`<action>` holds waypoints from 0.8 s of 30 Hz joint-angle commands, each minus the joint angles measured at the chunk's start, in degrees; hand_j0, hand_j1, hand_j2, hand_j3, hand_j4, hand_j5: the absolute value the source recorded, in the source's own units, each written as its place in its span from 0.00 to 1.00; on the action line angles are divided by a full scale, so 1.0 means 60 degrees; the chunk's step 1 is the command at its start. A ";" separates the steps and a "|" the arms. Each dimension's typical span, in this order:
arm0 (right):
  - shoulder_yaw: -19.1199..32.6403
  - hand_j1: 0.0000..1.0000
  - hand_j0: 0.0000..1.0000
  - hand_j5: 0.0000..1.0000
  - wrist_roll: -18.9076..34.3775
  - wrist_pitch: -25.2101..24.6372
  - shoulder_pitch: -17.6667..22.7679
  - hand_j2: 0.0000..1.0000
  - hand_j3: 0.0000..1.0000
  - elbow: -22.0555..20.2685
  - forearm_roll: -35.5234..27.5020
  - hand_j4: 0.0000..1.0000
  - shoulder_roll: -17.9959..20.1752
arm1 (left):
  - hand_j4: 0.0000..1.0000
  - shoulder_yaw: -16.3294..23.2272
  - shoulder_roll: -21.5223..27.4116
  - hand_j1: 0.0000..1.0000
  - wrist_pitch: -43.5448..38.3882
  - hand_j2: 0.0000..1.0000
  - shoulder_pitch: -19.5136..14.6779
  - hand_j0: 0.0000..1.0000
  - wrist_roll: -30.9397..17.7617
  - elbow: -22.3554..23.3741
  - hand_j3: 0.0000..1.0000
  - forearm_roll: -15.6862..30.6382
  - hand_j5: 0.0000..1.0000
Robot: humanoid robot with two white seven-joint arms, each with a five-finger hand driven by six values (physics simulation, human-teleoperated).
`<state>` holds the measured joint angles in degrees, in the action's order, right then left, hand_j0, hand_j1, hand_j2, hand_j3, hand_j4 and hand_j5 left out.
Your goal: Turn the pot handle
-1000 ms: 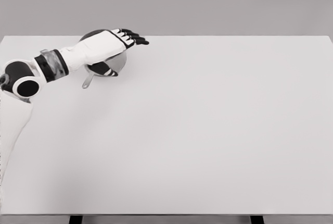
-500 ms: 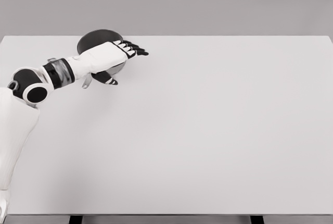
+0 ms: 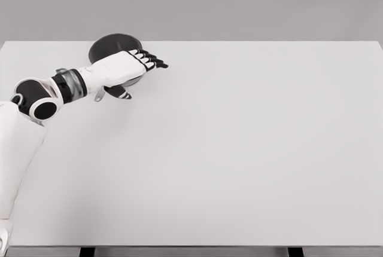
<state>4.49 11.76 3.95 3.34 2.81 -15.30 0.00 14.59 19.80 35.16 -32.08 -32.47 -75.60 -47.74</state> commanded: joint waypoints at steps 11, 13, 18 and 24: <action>-0.0001 1.00 1.00 1.00 0.0002 0.0000 0.0000 1.00 1.00 0.0001 0.0002 1.00 0.0000 | 1.00 0.0014 -0.0092 1.00 -0.0425 1.00 0.0015 1.00 0.0006 0.0061 1.00 -0.0172 1.00; -0.0001 1.00 1.00 1.00 0.0002 0.0000 0.0000 1.00 1.00 0.0001 0.0002 1.00 0.0000 | 1.00 0.0000 -0.0062 1.00 -0.0512 1.00 0.0000 1.00 0.0006 0.0075 1.00 -0.0202 1.00; -0.0001 1.00 1.00 1.00 0.0002 0.0000 0.0000 1.00 1.00 0.0001 0.0002 1.00 0.0000 | 1.00 -0.0030 -0.0033 1.00 -0.0967 1.00 0.0015 1.00 0.0006 0.0090 1.00 -0.0378 1.00; -0.0001 1.00 1.00 1.00 0.0002 -0.0014 0.0000 1.00 1.00 0.0001 0.0002 1.00 0.0000 | 1.00 -0.0059 -0.0004 1.00 -0.0996 1.00 0.0059 1.00 0.0006 0.0090 1.00 -0.0612 1.00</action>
<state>4.49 11.76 3.94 3.34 2.81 -15.30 0.00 14.37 19.72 29.52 -31.73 -32.47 -75.06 -50.98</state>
